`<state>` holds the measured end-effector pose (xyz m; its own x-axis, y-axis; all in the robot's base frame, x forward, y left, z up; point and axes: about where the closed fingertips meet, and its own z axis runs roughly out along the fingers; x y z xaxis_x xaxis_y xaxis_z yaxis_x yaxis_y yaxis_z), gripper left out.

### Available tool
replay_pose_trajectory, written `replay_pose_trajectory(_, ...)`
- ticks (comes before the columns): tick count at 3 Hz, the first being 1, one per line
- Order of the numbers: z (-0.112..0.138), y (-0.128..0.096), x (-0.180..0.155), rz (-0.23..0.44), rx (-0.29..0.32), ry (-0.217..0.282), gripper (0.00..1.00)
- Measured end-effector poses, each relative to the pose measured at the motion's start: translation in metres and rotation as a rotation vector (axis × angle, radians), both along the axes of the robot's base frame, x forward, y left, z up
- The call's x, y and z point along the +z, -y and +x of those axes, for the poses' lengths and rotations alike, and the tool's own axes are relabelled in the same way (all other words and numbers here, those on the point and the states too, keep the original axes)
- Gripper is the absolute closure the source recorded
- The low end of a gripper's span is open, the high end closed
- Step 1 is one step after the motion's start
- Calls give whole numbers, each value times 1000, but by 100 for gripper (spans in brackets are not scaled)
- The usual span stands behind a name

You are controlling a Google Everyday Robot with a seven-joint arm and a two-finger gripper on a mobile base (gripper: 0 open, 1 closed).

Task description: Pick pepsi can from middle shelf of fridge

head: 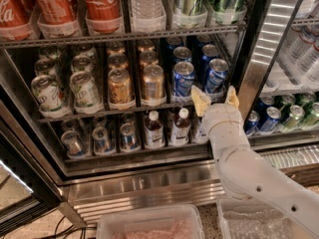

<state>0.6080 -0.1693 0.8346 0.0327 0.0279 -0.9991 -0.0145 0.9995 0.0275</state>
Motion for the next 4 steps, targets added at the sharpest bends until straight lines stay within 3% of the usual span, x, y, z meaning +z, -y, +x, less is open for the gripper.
replay_pose_trajectory(4, 45, 28, 7, 5, -22, -19, 27)
